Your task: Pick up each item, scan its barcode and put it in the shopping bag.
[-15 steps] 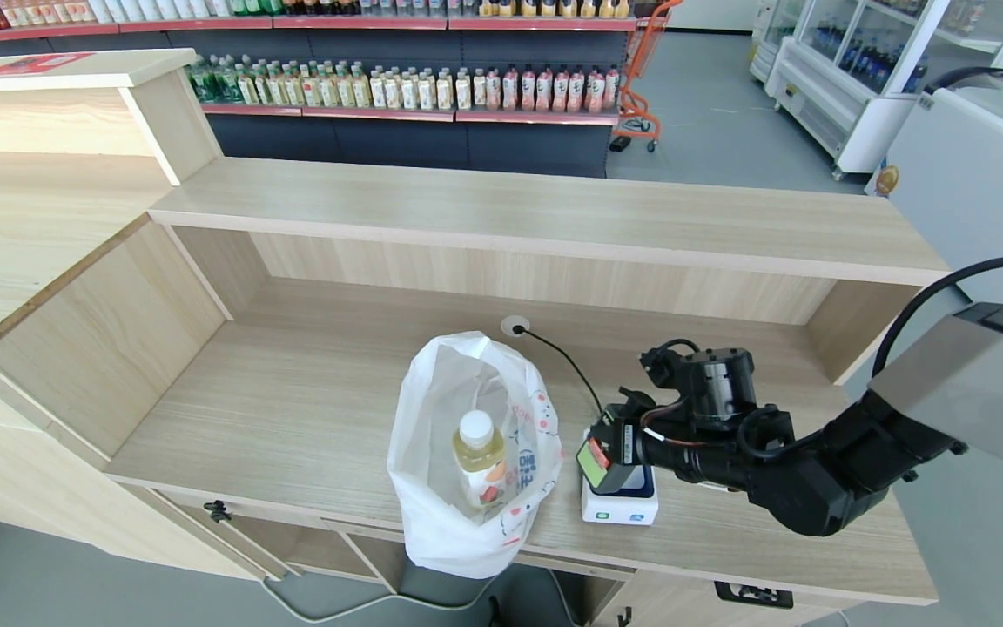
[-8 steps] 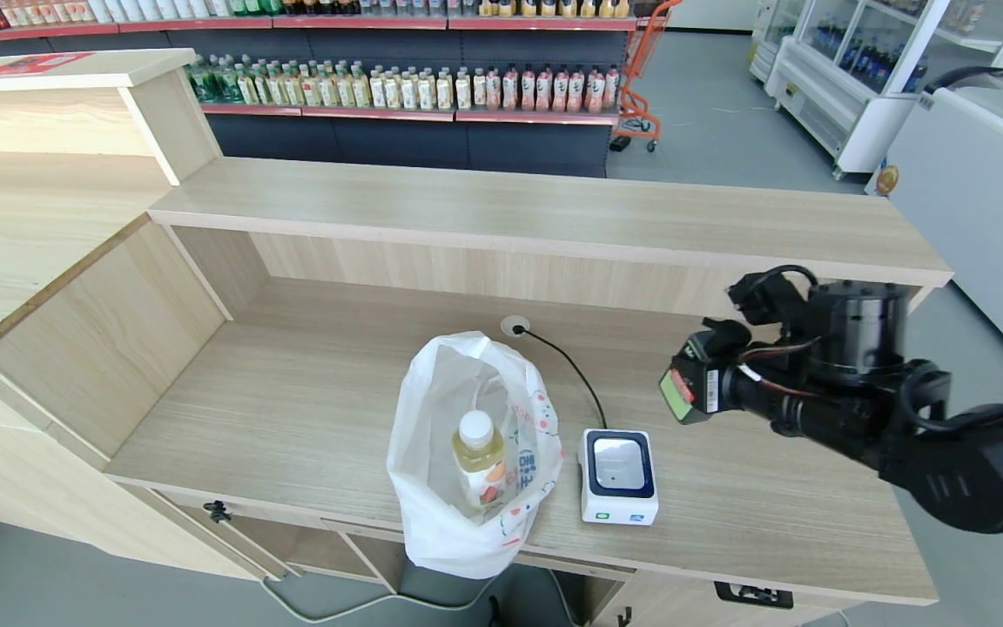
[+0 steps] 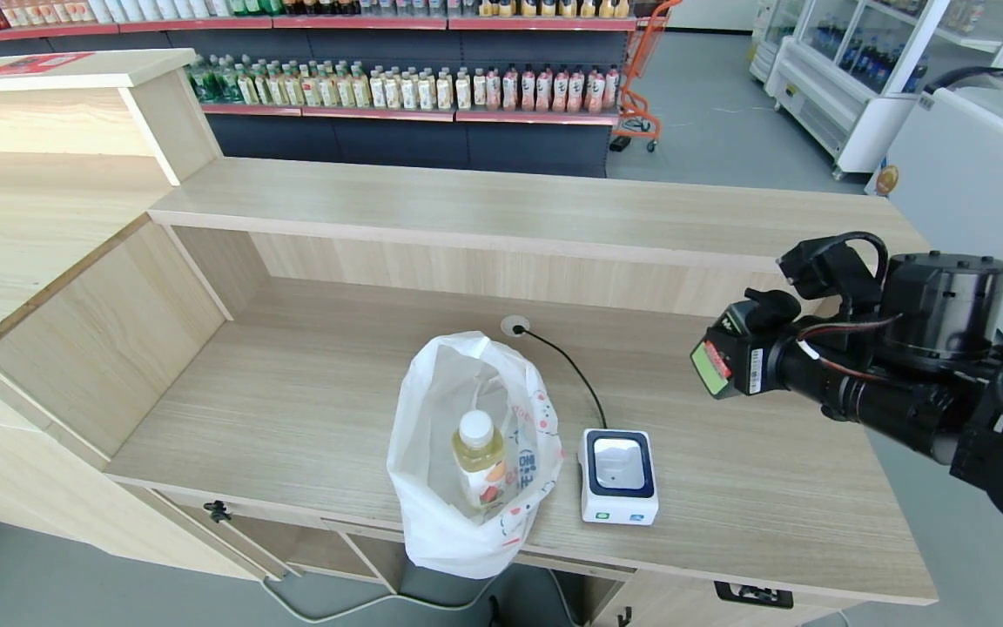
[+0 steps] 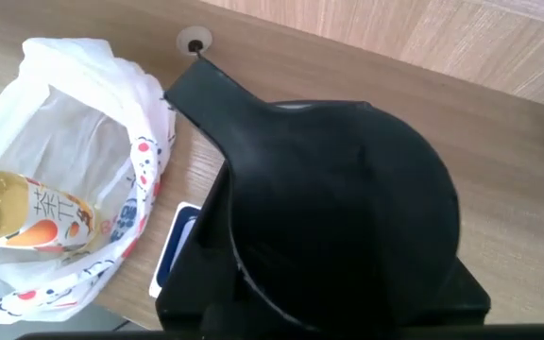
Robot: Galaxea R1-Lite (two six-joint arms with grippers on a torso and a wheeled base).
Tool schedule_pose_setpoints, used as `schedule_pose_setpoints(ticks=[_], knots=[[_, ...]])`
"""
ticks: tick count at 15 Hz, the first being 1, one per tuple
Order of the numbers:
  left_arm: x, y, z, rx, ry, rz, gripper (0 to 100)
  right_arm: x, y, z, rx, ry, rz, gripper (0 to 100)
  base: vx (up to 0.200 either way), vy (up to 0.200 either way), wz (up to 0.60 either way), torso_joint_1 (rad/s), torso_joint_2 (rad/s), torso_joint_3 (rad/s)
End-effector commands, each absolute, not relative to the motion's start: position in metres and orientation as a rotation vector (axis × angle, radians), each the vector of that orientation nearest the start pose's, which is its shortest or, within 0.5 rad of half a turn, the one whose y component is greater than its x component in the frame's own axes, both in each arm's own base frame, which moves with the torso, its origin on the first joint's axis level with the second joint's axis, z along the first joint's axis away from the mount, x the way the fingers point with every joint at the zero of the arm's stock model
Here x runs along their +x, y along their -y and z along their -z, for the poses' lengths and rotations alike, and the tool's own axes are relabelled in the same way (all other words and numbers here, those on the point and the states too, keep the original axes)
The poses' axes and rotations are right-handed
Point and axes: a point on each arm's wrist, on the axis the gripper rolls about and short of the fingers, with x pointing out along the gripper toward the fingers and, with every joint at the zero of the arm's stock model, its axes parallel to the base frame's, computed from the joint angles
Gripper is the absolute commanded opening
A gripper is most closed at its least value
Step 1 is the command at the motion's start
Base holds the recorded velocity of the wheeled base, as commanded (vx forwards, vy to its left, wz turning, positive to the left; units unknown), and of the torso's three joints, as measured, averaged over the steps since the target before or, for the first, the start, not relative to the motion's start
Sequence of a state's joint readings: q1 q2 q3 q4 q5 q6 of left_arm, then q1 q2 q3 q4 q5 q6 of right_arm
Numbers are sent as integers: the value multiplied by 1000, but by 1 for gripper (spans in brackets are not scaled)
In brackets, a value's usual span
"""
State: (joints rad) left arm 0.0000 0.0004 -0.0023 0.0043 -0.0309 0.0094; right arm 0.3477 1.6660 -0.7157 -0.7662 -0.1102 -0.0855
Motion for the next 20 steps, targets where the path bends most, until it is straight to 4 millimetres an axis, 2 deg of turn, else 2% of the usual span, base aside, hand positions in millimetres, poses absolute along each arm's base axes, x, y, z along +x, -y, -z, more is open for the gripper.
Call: schedule_pose_setpoints(ticks=[1,5,12,13,17,20], knots=[[-23,1,-75,9,-4,31,0,277,-98,-179,-138,-176,-247,0,0,0,0,0,0,0],[-23,1,-76,11,-3,31,0,275,-98,-180,-155,-172,-249,0,0,0,0,0,0,0],[-23,1,-76,11,-3,32,0,284,-105,-174,-141,-183,-337,0,0,200,0,5,4,4],[-23,1,-75,11,-3,32,0,288,-108,-170,-142,-187,-350,0,0,200,0,-7,-17,17],[-23,1,-76,9,-1,31,0,318,-127,-150,-140,-182,-416,0,0,0,0,0,0,0],[-23,1,-76,9,-1,31,0,330,-143,-127,-150,-235,-468,0,0,0,0,0,0,0]])
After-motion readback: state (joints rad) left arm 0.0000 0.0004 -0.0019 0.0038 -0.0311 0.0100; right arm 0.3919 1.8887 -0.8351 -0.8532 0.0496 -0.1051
